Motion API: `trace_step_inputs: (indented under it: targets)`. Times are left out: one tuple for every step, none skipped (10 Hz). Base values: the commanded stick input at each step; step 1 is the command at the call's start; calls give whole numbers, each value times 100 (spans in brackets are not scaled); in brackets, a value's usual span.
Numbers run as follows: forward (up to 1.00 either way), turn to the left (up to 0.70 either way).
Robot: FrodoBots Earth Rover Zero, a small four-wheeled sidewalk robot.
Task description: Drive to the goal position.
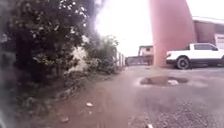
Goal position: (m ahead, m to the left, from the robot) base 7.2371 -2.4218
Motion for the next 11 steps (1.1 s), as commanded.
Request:
trace_step_inputs:
  targets:
    - [60, -12]
    - [60, -11]
    - [60, -7]
    - [60, -1]
    - [60, 0]
    - [60, 0]
    - [60, 0]
    - [60, 0]
    - [60, 0]
    - [60, -3]
    - [60, -7]
